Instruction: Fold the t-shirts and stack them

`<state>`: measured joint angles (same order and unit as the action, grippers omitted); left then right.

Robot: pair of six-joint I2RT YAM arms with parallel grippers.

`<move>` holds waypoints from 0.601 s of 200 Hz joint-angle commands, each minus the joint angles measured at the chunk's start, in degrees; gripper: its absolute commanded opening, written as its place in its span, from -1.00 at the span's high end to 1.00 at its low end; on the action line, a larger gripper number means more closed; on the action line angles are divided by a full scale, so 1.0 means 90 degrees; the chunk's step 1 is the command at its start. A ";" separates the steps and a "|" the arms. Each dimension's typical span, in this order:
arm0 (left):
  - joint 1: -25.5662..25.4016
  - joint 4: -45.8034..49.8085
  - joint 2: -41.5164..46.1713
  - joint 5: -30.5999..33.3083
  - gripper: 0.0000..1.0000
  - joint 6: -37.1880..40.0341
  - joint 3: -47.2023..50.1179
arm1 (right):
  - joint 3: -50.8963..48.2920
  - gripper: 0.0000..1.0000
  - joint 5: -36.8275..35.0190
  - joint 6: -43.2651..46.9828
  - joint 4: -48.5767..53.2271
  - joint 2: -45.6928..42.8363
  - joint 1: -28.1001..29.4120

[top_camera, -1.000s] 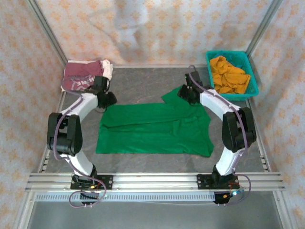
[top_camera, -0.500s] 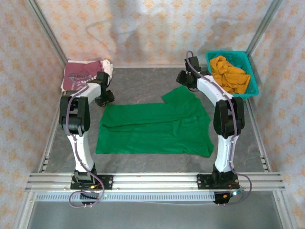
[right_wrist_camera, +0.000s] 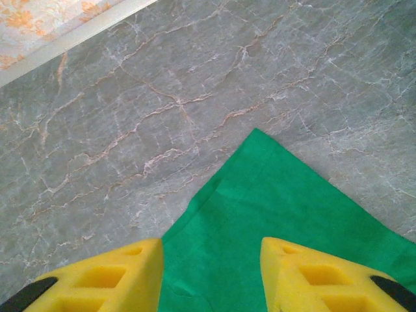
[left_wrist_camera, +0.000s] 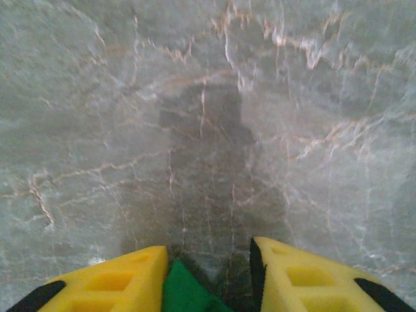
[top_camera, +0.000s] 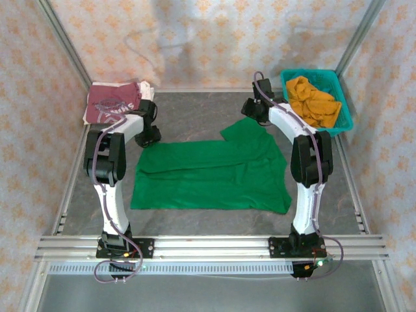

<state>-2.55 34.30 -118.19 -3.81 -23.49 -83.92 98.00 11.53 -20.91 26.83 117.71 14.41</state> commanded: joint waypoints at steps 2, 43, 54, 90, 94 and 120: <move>0.0039 0.0385 0.0367 0.0433 0.30 0.0161 0.0130 | -0.0028 0.12 -0.0048 0.0035 0.0076 0.0016 -0.0040; 0.0039 0.0354 0.0574 0.0762 0.66 0.0224 0.0185 | -0.0096 0.12 -0.0021 0.0008 -0.0002 0.0039 -0.0039; 0.0040 0.0360 0.0584 0.0794 0.71 0.0232 0.0146 | -0.0090 0.12 -0.0048 0.0006 -0.0020 0.0074 -0.0047; 0.0035 0.0338 0.0693 0.0736 0.93 0.0256 0.0067 | 0.0571 0.10 -0.0147 0.0234 0.0459 0.0513 -0.0078; 0.0039 0.0353 0.0723 0.0741 0.92 0.0256 0.0067 | 0.0656 0.10 -0.0153 0.0251 0.0518 0.0545 -0.0079; 0.0049 0.0353 0.0925 0.0801 0.45 0.0232 0.0258 | 0.0656 0.10 -0.0039 0.0238 0.0420 0.0552 -0.0078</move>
<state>-2.52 35.83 -113.93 0.97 -21.32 -82.76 102.45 11.55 -19.81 28.62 122.28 14.17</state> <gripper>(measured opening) 0.231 0.450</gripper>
